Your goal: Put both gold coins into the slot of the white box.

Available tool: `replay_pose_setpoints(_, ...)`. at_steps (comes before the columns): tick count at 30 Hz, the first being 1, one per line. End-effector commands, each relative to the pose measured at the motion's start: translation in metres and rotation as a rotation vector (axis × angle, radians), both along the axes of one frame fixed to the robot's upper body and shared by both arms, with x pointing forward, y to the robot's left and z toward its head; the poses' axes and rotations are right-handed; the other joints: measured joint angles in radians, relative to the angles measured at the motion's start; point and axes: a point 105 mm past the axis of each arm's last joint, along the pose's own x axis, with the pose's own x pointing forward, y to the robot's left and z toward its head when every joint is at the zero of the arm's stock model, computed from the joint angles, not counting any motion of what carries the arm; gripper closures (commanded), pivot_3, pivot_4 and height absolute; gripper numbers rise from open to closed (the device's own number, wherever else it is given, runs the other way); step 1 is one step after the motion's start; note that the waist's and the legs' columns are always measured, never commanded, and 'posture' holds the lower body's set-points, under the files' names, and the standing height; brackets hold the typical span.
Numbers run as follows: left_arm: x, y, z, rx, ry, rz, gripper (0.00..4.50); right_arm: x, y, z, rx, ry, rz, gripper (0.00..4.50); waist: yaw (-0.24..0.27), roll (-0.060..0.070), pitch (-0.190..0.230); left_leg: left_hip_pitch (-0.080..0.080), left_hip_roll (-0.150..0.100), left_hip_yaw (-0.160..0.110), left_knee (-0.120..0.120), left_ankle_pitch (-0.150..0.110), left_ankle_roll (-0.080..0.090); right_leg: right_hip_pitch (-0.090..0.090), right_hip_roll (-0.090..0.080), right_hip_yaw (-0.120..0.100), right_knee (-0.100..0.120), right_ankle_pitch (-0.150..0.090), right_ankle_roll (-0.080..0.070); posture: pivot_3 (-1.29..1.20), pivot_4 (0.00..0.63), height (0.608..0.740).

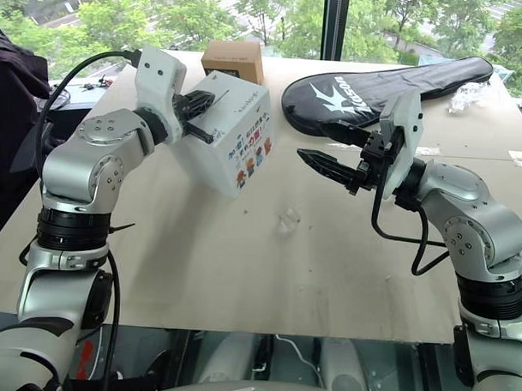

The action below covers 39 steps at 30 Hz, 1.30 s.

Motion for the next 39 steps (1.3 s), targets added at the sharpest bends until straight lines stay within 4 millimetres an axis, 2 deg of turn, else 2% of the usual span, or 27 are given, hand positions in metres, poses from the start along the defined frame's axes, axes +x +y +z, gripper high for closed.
replay_pose_setpoints(1,0.005,0.008,-0.028,-0.018,0.12,0.055,4.5,-0.006,0.002,0.013,-0.012,-0.069,0.009,1.37,0.002,0.0,0.0,0.0,0.0,0.0,0.0,0.0,0.0,0.0,0.0,0.0,0.0,0.0,0.0,0.0,0.15,0.74)
replay_pose_setpoints(7,0.009,0.024,-0.027,0.026,0.114,0.141,4.5,-0.005,0.001,0.012,-0.017,-0.071,-0.001,1.37,0.0,0.001,-0.001,0.0,0.0,0.0,0.0,0.0,0.0,0.0,0.0,0.0,0.0,0.0,0.0,0.0,0.15,0.74)
replay_pose_setpoints(13,0.008,0.022,-0.03,0.013,0.125,0.128,4.5,-0.005,0.002,0.012,-0.014,-0.069,0.003,1.37,-0.005,0.003,-0.002,0.002,0.0,0.0,0.0,0.0,0.0,0.0,0.001,0.001,0.002,0.0,0.0,0.0,0.15,0.74)
replay_pose_setpoints(14,0.008,0.022,-0.03,0.007,0.126,0.131,3.97,-0.005,0.002,0.012,-0.015,-0.069,0.002,1.29,-0.005,0.003,-0.002,0.002,0.0,0.0,0.0,0.0,0.0,0.0,0.001,0.001,0.003,0.0,0.0,0.0,0.15,0.74)
replay_pose_setpoints(15,0.008,0.022,-0.031,0.006,0.128,0.129,3.8,-0.005,0.002,0.012,-0.017,-0.068,0.001,1.29,-0.004,0.003,-0.002,0.002,0.0,0.0,0.0,0.0,0.0,0.0,0.001,0.001,0.003,0.0,0.0,0.0,0.15,0.74)
replay_pose_setpoints(17,0.008,0.022,-0.031,0.011,0.129,0.123,2.83,-0.004,0.002,0.011,-0.021,-0.067,-0.002,1.29,-0.004,0.003,-0.002,0.002,0.0,0.0,0.0,0.0,0.0,0.0,0.001,0.001,0.003,0.0,0.0,0.0,0.15,0.74)
replay_pose_setpoints(20,0.009,0.022,-0.03,0.037,0.114,0.129,1.64,-0.004,0.001,0.011,-0.024,-0.068,-0.006,1.29,-0.004,0.003,-0.002,0.002,0.0,0.001,0.0,0.0,0.0,0.0,0.0,0.001,0.003,0.0,0.0,0.0,0.15,0.74)
replay_pose_setpoints(23,0.011,0.021,-0.021,0.014,0.074,0.125,1.64,-0.004,0.001,0.01,-0.026,-0.067,-0.008,1.29,-0.003,0.003,-0.002,0.002,0.0,0.001,0.0,0.0,0.0,0.0,0.0,0.001,0.003,0.0,0.0,0.0,0.15,0.74)
replay_pose_setpoints(26,0.008,0.015,0.004,-0.033,-0.044,0.078,1.64,-0.003,0.0,0.009,-0.024,-0.062,-0.014,1.29,-0.001,0.003,-0.002,0.002,0.0,0.001,0.0,0.0,0.0,0.0,0.0,0.001,0.003,0.0,0.0,0.0,0.15,0.74)
replay_pose_setpoints(29,-0.015,-0.004,0.038,-0.182,-0.17,-0.109,1.64,-0.004,-0.006,0.004,-0.031,-0.045,-0.026,1.29,0.002,0.002,-0.002,0.0,0.0,0.0,0.001,0.0,0.0,-0.001,0.0,0.0,0.002,0.0,0.0,0.0,0.15,0.74)
replay_pose_setpoints(31,-0.044,-0.015,0.046,-0.249,-0.205,-0.267,1.64,-0.008,-0.014,-0.004,-0.041,-0.023,-0.039,1.29,0.003,0.001,-0.001,-0.003,0.0,0.0,0.0,0.001,-0.001,-0.001,0.0,0.0,-0.001,0.0,0.0,0.0,0.15,0.74)
replay_pose_setpoints(35,-0.102,-0.025,0.013,-0.188,-0.093,-0.473,1.64,-0.015,-0.039,-0.025,-0.061,0.034,-0.089,1.29,-0.001,0.001,-0.001,-0.004,0.0,0.0,-0.002,0.002,-0.005,-0.001,-0.001,0.0,-0.007,-0.001,0.001,0.0,0.15,0.74)
replay_pose_setpoints(37,-0.134,-0.025,-0.015,-0.146,0.009,-0.55,1.64,-0.022,-0.053,-0.044,-0.076,0.09,-0.123,1.29,-0.002,0.001,-0.001,-0.004,0.0,0.001,-0.004,0.002,-0.005,-0.002,-0.002,0.001,-0.008,-0.002,0.003,0.0,0.15,0.74)
replay_pose_setpoints(39,-0.154,-0.022,-0.038,-0.135,0.1,-0.579,1.64,-0.027,-0.066,-0.066,-0.104,0.165,-0.157,1.29,0.0,0.001,-0.001,-0.004,0.0,0.0,-0.007,0.002,-0.005,-0.002,-0.002,0.001,-0.01,-0.002,0.002,0.0,0.15,0.74)
